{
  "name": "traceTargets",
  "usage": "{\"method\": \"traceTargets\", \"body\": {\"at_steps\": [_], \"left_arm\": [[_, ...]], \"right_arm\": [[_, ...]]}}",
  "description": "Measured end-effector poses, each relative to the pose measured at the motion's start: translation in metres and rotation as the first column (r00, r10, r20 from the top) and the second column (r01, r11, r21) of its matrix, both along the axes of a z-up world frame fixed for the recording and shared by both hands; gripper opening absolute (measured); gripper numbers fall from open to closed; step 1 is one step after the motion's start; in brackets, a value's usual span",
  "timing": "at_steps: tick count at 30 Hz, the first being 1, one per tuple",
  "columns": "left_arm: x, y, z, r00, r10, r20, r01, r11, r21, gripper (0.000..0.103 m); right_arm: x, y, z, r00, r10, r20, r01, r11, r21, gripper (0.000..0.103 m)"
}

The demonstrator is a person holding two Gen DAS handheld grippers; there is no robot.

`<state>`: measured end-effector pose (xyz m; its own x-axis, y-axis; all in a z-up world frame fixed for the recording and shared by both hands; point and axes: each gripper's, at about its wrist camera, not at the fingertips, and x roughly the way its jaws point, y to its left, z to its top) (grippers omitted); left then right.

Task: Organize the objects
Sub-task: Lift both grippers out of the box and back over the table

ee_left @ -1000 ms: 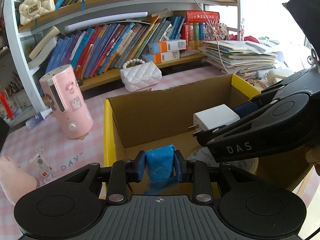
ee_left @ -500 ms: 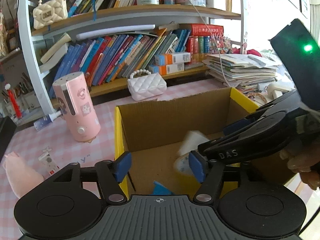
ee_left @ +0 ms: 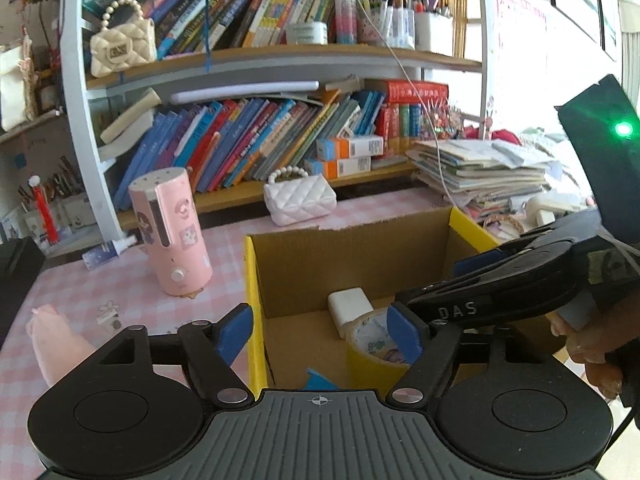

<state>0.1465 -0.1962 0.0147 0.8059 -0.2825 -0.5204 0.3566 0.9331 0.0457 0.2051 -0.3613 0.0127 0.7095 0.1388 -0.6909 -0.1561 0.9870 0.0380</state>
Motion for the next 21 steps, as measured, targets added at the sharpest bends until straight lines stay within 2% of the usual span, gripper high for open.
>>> {"method": "traceTargets", "body": {"at_steps": [2,13,21], "left_arm": [[-0.007,0.004,0.005,1.000,0.006,0.014,-0.006,1.000,-0.014,0.082],[-0.049,0.028,0.010,1.000,-0.020,0.021,0.022,0.998,-0.060,0.084],[-0.082,0.048,-0.001,0.997,-0.068,-0.020,0.067,0.997,-0.044,0.085]], "right_arm": [[-0.011,0.000,0.007,0.999,-0.017,0.031,0.017,1.000,0.003,0.065],[-0.085,-0.001,0.035,0.971,-0.171,0.167,0.169,0.985,0.026,0.069],[-0.138,0.015,0.027,0.949,-0.273,0.161,0.274,0.962,0.018,0.071]]}}
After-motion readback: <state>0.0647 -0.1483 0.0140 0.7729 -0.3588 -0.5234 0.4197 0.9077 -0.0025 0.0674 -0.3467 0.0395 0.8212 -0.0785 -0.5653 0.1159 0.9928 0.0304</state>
